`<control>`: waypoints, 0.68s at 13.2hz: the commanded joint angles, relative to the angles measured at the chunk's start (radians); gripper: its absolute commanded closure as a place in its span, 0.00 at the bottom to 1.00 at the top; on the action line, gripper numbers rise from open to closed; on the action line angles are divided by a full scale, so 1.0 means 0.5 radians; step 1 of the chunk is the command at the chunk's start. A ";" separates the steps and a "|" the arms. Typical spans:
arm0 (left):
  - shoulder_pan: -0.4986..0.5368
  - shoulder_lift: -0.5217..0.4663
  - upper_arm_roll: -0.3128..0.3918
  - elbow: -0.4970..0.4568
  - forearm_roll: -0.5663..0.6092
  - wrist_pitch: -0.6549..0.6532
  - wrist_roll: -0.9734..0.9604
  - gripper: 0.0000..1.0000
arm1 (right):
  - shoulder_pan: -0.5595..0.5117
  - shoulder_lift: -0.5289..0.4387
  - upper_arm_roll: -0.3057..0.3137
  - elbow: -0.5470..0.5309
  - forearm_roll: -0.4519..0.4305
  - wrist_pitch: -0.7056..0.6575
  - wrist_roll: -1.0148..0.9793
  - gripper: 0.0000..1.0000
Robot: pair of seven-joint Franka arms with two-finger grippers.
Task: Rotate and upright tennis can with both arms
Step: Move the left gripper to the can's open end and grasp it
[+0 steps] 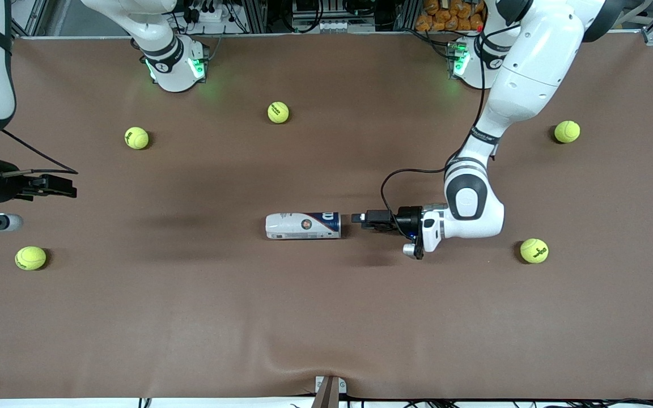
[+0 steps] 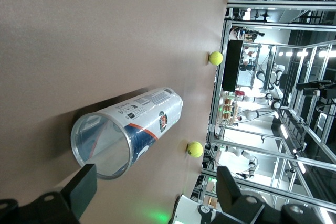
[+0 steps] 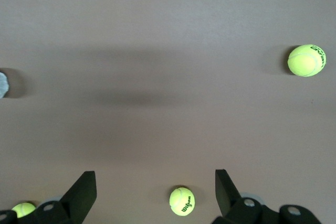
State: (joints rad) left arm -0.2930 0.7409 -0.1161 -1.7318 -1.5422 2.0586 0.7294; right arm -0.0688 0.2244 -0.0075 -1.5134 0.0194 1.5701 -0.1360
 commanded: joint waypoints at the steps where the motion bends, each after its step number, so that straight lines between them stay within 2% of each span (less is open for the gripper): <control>1: -0.034 0.046 0.005 0.000 -0.158 0.022 0.145 0.00 | -0.016 -0.184 0.027 -0.069 0.059 -0.087 0.103 0.00; 6: -0.101 0.153 0.005 0.046 -0.296 0.022 0.238 0.00 | -0.016 -0.335 0.033 -0.066 0.059 -0.182 0.152 0.00; 9: -0.153 0.169 0.005 0.052 -0.391 0.022 0.247 0.00 | -0.001 -0.393 0.040 -0.057 0.072 -0.265 0.351 0.00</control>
State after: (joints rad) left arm -0.3449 0.8147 -0.1162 -1.7251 -1.6957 2.0589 0.8328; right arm -0.0684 0.0645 0.0038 -1.5152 0.0358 1.4531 -0.0222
